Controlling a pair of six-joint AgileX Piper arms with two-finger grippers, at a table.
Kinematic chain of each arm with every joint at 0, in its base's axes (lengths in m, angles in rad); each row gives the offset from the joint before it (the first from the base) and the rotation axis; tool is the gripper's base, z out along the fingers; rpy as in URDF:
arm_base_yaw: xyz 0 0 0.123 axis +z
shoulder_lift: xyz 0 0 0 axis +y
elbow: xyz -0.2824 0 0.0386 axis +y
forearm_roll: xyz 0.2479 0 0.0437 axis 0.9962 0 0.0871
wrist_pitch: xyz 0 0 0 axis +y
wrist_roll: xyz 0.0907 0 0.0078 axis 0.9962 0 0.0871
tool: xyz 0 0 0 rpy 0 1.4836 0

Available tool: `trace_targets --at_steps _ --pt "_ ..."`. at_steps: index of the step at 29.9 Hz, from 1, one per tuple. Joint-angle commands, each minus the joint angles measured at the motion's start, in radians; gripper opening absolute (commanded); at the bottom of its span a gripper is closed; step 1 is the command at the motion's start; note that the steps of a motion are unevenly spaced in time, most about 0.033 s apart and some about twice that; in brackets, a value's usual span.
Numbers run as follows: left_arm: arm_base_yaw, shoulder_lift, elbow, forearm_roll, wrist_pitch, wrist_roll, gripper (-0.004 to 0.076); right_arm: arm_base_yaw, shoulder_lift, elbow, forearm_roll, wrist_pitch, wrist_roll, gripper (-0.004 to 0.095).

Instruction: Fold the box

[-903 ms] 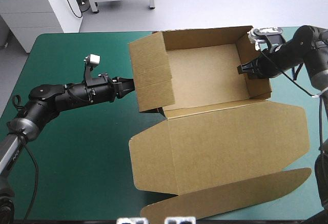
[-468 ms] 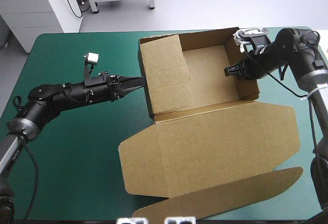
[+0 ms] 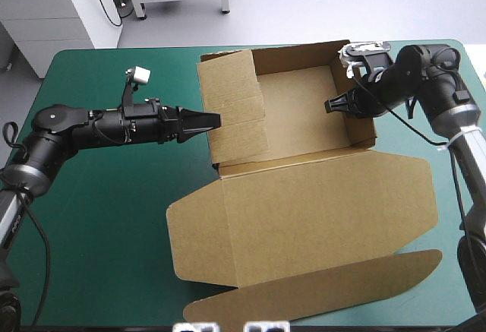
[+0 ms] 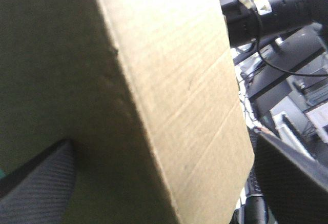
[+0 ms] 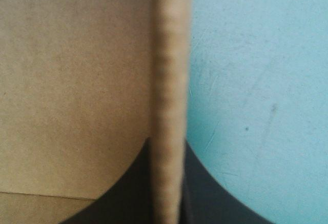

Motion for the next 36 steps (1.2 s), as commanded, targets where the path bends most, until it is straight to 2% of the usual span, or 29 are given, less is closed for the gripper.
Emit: trace_targets --at_steps 1,7,10,15,19,22,29,34,36 --pt "-0.002 -0.03 -0.135 0.065 -0.011 -0.134 0.0676 0.025 -0.048 -0.036 0.01 -0.068 0.027 -0.0012" --pt "-0.026 -0.03 -0.291 0.366 -0.062 -0.36 0.0671 0.039 -0.048 -0.037 0.02 -0.1 0.061 -0.0011" --pt "-0.064 -0.03 -0.337 0.467 -0.064 -0.419 0.0657 0.039 -0.048 -0.041 0.036 -0.113 0.078 -0.0012" --pt "-0.143 -0.012 -0.411 0.639 -0.071 -0.521 0.0582 0.039 -0.048 -0.042 0.092 -0.154 0.079 -0.0012" --pt "-0.199 0.019 -0.463 0.757 -0.077 -0.587 0.0578 0.039 -0.048 -0.042 0.091 -0.172 0.1 -0.0012" --pt "-0.231 0.056 -0.505 0.796 -0.083 -0.627 0.0578 0.047 -0.048 -0.042 0.074 -0.19 0.112 -0.0012" --pt "-0.323 0.153 -0.59 1.084 -0.074 -0.8 0.0578 0.047 -0.047 -0.042 0.065 -0.215 0.137 -0.0012" --pt "-0.361 0.196 -0.609 1.261 -0.071 -0.93 0.0575 0.047 -0.047 -0.042 0.007 -0.206 0.15 -0.0011" --pt "-0.361 0.197 -0.609 1.285 -0.081 -0.965 0.0549 0.047 -0.047 -0.042 -0.013 -0.202 0.15 -0.0011"
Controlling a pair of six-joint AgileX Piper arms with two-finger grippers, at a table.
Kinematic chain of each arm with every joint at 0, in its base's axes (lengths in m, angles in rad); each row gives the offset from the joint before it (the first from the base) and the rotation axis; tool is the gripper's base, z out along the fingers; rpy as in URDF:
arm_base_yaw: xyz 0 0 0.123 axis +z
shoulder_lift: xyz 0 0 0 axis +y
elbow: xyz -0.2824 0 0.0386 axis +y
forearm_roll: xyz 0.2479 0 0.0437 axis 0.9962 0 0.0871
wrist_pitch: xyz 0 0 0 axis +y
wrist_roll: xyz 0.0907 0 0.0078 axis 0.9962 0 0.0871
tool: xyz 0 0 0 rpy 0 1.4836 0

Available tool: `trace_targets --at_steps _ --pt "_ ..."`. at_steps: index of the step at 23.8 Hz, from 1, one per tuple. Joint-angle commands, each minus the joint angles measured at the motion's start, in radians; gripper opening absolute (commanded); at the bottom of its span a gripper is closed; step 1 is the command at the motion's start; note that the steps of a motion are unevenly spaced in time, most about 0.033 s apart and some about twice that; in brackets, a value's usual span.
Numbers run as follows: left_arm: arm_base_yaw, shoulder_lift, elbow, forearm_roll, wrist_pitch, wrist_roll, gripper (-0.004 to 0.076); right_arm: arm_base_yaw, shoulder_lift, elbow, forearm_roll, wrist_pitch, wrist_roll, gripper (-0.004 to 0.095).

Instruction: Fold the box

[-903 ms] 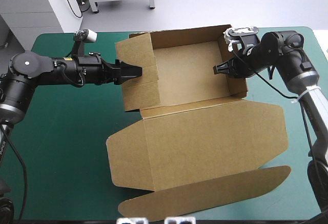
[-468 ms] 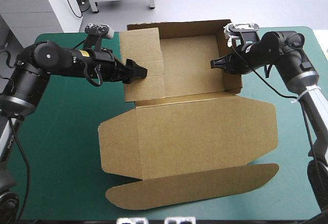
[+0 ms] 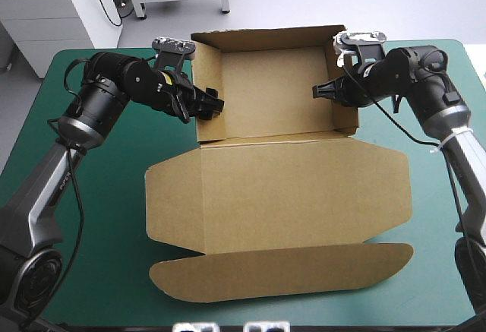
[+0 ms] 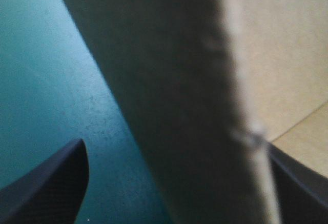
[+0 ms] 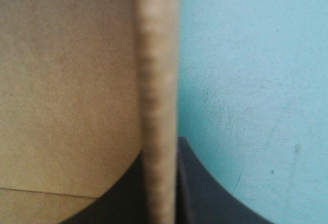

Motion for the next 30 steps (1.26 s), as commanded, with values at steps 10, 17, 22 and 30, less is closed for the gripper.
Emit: trace_targets --at_steps 10,17,22,30 --pt "-0.009 -0.019 -0.036 -0.056 -0.112 -0.027 0.0115 0.0 -0.046 -0.04 0.002 -0.046 0.009 -0.0012" --pt "-0.009 0.069 -0.036 -0.057 -0.033 0.039 -0.0006 0.0 -0.006 -0.04 0.004 0.018 -0.015 -0.0012" --pt "-0.009 0.167 -0.036 -0.036 0.029 0.052 -0.0006 0.0 0.105 -0.04 0.01 0.09 -0.042 -0.0013" --pt "-0.009 0.304 -0.036 -0.025 0.162 0.078 -0.0008 0.0 0.26 -0.04 0.004 0.208 -0.061 -0.0014"
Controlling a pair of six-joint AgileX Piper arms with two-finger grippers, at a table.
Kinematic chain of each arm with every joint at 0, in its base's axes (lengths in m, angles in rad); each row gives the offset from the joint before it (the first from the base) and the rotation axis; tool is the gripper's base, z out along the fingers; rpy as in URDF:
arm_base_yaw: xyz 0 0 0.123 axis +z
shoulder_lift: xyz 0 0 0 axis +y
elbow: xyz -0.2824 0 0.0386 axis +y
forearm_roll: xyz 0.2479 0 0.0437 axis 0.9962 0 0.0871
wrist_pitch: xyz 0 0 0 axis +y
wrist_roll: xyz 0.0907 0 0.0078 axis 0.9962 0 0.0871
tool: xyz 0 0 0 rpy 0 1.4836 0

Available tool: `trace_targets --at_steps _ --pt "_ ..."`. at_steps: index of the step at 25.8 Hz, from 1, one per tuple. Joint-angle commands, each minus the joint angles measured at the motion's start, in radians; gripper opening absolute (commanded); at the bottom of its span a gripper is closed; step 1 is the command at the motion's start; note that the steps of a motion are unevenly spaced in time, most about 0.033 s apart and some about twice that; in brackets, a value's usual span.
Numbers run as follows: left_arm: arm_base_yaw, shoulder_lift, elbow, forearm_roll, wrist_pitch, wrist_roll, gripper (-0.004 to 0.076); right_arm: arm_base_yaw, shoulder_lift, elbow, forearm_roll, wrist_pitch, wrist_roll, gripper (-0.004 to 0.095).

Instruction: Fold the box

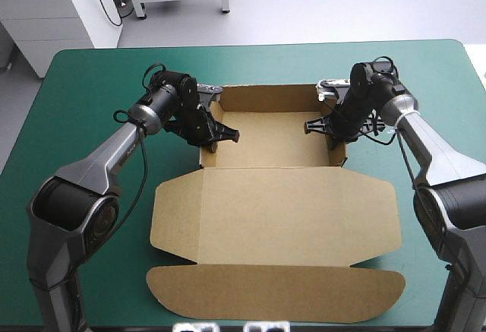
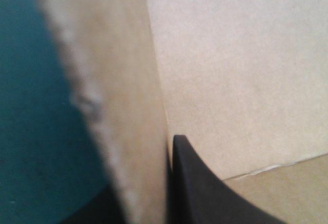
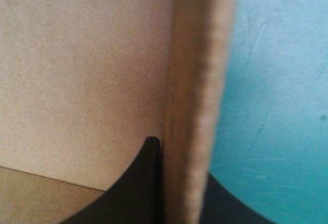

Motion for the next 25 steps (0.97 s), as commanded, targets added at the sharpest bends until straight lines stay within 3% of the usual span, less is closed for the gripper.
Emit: trace_targets --at_steps 1,8,11,14,21,23,25 --pt "-0.006 -0.04 -0.031 -0.011 0.077 0.103 -0.0008 -0.002 -0.034 -0.036 0.01 0.013 -0.076 -0.0014" --pt "-0.005 -0.038 -0.031 -0.004 0.101 0.134 -0.0007 -0.002 -0.026 -0.036 0.006 0.033 -0.084 -0.0013" --pt "-0.005 -0.039 -0.031 -0.005 0.101 0.14 0.0032 -0.002 -0.026 -0.036 0.016 0.033 -0.094 0.0021" --pt "-0.005 -0.039 -0.031 -0.006 0.101 0.146 0.0137 -0.002 -0.026 -0.036 0.016 0.033 -0.11 0.0162" --pt "0.008 -0.039 -0.031 -0.009 0.101 0.151 0.0552 -0.002 -0.026 -0.036 0.072 0.033 -0.154 0.0756" --pt "0.009 -0.039 -0.031 -0.009 0.101 0.128 0.0605 -0.002 -0.026 -0.036 0.074 0.033 -0.154 0.0826" --pt "0.011 -0.039 -0.031 -0.01 0.101 0.127 0.0607 -0.002 -0.026 -0.036 0.071 0.033 -0.154 0.0832"
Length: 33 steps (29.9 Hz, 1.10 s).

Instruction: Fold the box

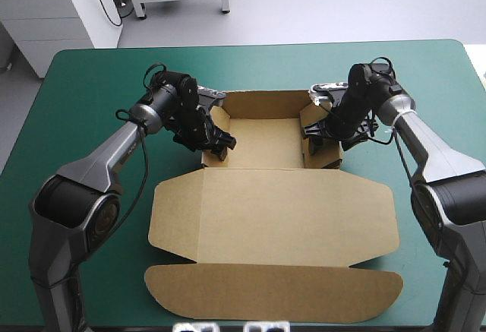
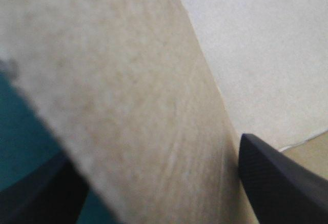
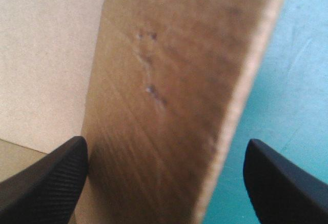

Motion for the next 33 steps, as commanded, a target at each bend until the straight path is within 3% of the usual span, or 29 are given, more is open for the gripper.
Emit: trace_targets --at_steps 1,10,21,24,29,33 --pt "0.003 -0.052 -0.021 -0.014 0.068 -0.012 0.0607 -0.002 -0.046 -0.03 0.015 0.025 -0.013 0.0832" --pt "0.003 -0.096 -0.04 -0.009 0.068 -0.001 0.0606 -0.002 -0.055 -0.03 0.043 0.025 -0.011 0.0775" --pt "0.005 -0.325 -0.152 -0.001 0.058 0.052 0.0575 -0.004 -0.203 -0.036 0.013 0.025 -0.048 0.0718" --pt "0.005 -0.404 -0.154 -0.001 0.069 0.101 0.046 -0.004 -0.251 -0.036 -0.002 0.025 -0.048 0.0718" --pt "0.005 -0.519 -0.131 -0.005 0.069 0.142 0.0025 -0.004 -0.295 -0.036 -0.014 0.025 -0.048 0.0714" --pt "0.005 -0.612 -0.069 -0.008 0.069 0.176 -0.0003 -0.004 -0.299 -0.036 -0.015 0.025 -0.046 0.0714"
